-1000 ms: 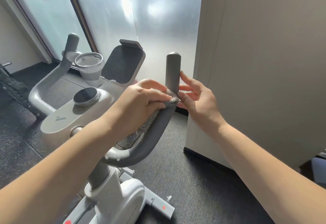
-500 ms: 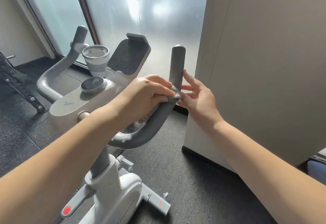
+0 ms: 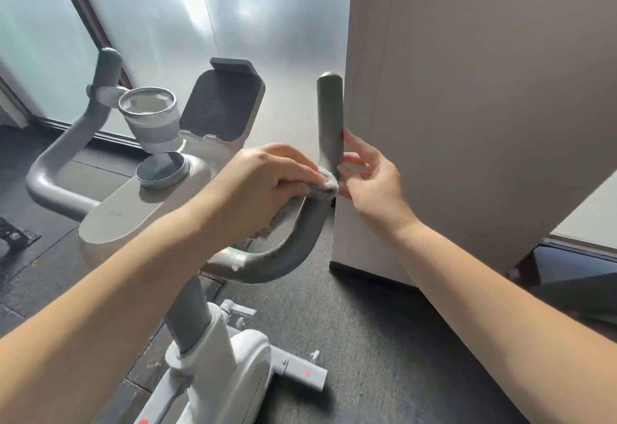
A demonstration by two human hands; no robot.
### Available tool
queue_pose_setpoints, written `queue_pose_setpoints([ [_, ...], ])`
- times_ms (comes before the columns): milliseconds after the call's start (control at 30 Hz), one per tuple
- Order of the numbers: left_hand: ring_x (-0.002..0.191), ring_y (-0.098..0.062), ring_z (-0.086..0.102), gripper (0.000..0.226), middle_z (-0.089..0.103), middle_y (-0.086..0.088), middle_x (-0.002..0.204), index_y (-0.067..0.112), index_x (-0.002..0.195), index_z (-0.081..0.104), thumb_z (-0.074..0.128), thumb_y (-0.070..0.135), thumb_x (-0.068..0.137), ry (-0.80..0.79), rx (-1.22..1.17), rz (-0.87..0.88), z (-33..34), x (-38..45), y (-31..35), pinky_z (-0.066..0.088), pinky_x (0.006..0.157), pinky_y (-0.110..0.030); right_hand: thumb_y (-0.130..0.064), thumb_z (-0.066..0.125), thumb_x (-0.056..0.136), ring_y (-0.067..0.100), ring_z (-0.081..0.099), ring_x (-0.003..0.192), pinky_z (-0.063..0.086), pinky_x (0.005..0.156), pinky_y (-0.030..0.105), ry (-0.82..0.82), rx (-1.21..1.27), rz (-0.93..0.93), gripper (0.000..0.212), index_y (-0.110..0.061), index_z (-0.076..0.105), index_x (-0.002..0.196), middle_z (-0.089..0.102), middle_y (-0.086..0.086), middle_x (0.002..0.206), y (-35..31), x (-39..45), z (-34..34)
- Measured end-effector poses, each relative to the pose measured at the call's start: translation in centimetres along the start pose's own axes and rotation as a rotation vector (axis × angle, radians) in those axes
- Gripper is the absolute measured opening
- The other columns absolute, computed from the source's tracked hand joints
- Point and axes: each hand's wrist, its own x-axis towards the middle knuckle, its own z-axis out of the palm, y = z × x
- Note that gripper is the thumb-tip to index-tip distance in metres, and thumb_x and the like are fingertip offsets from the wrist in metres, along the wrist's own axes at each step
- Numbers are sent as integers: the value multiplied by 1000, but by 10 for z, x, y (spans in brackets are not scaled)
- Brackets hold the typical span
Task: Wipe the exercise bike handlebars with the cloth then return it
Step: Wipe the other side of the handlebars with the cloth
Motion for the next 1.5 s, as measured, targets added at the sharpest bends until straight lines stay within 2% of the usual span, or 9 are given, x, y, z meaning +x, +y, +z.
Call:
queue_pose_setpoints([
  [133,86,-7,65,20,68,8,93,27,91,76,61,19,80,-113,2,27,3,-20,-7,52,78,-29,-13,61,90,12,67,89,56,86,33,49,-43,6,50,-37,51,133,65,-4,110,-2,-16,8],
  [267,78,4,62,20,66,16,89,29,87,75,57,29,81,-288,-71,120,-21,-57,-15,50,71,-18,-21,68,86,10,66,95,55,91,36,98,-99,6,52,-33,51,134,62,-1,119,-2,-35,17],
  [500,97,1,61,22,69,8,105,20,96,75,61,20,79,-130,-133,129,-20,-48,-13,43,91,-12,-15,67,86,-29,52,74,37,66,-6,227,-145,-11,51,-18,51,135,53,2,134,-7,-68,39],
  [833,104,-6,63,21,68,8,113,14,91,74,60,5,78,-332,-285,157,-45,-96,-60,47,87,-16,-21,66,88,-9,52,108,33,78,-10,339,-207,17,50,-19,51,136,52,-7,138,-10,-96,62],
  [933,98,9,60,23,67,22,107,0,89,74,61,-14,76,-318,-310,85,-61,-104,-74,42,82,-4,-19,64,89,-21,53,90,32,70,-11,335,-234,27,50,-16,49,137,51,-8,137,-14,-98,64],
  [1000,90,17,58,23,67,8,105,-1,88,74,62,-16,75,-263,-221,114,-61,-103,-69,41,76,0,-19,64,89,-11,49,100,30,74,-12,333,-267,41,50,-16,49,137,50,-7,139,-18,-98,65],
  [1200,102,0,59,23,65,8,109,12,95,75,66,-3,80,-243,-209,242,-26,-90,-40,47,86,-11,-25,64,89,12,51,124,36,107,23,344,-358,70,50,-19,49,137,51,-6,140,-22,-99,67],
  [1433,98,11,57,27,66,0,107,6,95,73,62,-12,79,-229,-133,134,-72,-112,-85,38,80,1,-27,67,86,15,54,124,41,108,38,345,-334,85,52,-21,52,134,53,-9,138,-16,-95,66],
  [1500,99,2,57,26,64,5,104,14,100,72,59,-3,85,-276,24,81,-87,-117,-100,32,83,3,-27,67,86,13,53,125,41,108,38,350,-328,85,51,-20,51,134,53,-9,139,-16,-95,66],
])
